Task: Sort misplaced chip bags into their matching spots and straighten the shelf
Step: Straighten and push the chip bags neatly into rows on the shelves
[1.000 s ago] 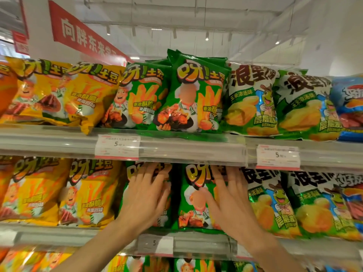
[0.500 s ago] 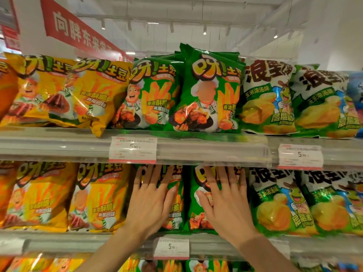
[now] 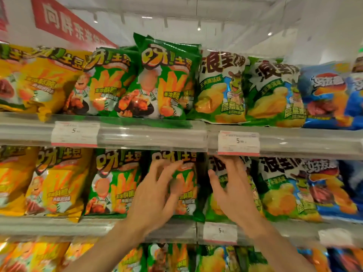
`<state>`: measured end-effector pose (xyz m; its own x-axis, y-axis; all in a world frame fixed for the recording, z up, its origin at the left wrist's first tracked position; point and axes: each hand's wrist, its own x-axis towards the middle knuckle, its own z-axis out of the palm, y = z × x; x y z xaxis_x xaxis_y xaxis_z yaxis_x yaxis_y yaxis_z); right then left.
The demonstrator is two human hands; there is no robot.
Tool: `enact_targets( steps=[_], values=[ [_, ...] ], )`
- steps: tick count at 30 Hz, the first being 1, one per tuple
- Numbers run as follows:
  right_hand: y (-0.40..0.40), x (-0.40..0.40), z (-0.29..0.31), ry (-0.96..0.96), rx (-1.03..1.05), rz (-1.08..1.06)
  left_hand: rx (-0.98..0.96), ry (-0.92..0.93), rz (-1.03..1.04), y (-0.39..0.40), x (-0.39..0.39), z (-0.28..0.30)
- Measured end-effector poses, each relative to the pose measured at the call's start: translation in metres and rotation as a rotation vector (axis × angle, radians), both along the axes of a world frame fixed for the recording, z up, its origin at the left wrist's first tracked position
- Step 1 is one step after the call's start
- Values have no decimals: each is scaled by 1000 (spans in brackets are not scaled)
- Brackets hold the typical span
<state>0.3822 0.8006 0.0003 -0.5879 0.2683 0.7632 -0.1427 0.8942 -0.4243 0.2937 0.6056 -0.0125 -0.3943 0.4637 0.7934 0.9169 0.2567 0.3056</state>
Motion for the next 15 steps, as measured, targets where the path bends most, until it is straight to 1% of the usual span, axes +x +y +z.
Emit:
enact_targets(
  steps=[3, 5, 7, 8, 10, 12, 15],
  values=[
    [50, 27, 3, -29, -17, -60, -18, -79, -34, 50, 30, -2],
    [81, 40, 6, -126, -69, -67, -33, -192, -43, 79, 42, -4],
    [108, 44, 4, -293, -130, -19, -65, -359, -66, 102, 47, -3],
    [117, 45, 4, -382, -170, 25, -73, -470, -94, 111, 47, -3],
    [129, 42, 3, -503, -244, 123, -64, -659, -125, 125, 42, -2],
    [133, 38, 4, -565, -276, 179, -49, -747, -95, 134, 35, -3],
    [133, 32, 10, -624, -299, 225, -10, -824, -76, 144, 28, -1]
  ],
)
